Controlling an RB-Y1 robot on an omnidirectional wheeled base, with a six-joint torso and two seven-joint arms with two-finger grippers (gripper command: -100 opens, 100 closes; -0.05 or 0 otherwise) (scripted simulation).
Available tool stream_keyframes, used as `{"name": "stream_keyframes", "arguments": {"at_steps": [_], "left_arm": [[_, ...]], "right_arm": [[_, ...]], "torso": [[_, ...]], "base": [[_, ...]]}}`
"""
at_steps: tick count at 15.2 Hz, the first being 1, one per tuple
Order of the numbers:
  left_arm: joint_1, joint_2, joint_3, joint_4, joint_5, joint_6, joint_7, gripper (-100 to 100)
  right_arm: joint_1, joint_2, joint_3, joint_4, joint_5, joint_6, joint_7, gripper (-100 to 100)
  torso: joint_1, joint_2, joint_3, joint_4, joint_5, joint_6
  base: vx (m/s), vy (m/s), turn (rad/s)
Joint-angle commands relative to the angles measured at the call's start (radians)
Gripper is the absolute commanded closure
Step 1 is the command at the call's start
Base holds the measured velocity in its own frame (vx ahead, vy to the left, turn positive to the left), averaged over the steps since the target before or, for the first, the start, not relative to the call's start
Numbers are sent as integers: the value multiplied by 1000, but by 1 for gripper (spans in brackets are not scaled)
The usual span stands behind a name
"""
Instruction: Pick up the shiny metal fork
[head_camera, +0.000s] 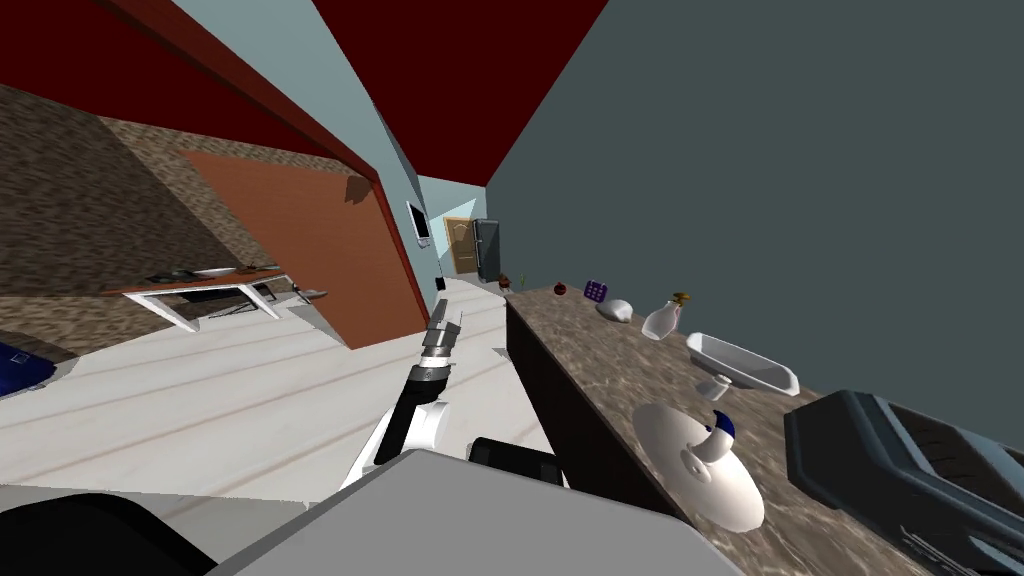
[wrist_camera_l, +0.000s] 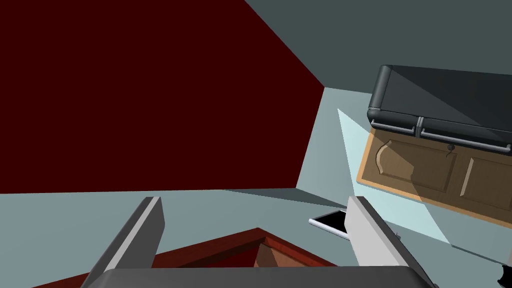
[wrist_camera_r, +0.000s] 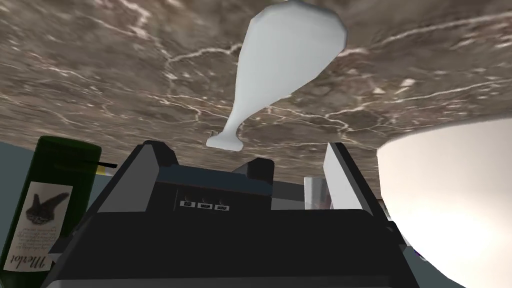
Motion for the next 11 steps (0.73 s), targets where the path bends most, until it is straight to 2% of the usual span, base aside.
{"name": "stream_keyframes", "arguments": {"at_steps": [1,4,5,6,10,11], "left_arm": [[0,0,0,0,0,0,0,0],[0,0,0,0,0,0,0,0],[0,0,0,0,0,0,0,0],[0,0,0,0,0,0,0,0],[0,0,0,0,0,0,0,0],[0,0,0,0,0,0,0,0]], "right_arm": [[28,-25,-8,18,2,41,8,-100],[63,-54,-22,28,0,87,15,-100],[43,-41,-11,23,4,76,13,-100],[23,-33,4,56,11,64,19,-100],[-21,-14,35,112,23,38,29,-100],[-6,-24,23,97,16,46,25,-100]], "torso": [[0,0,0,0,0,0],[0,0,0,0,0,0],[0,1,0,0,0,0],[0,1,1,0,0,1],[0,4,2,1,0,1],[0,4,2,1,0,1]], "base": [[52,-14,237],[44,-13,257],[25,-13,62],[14,-16,25],[11,-22,30],[6,-15,11]]}}
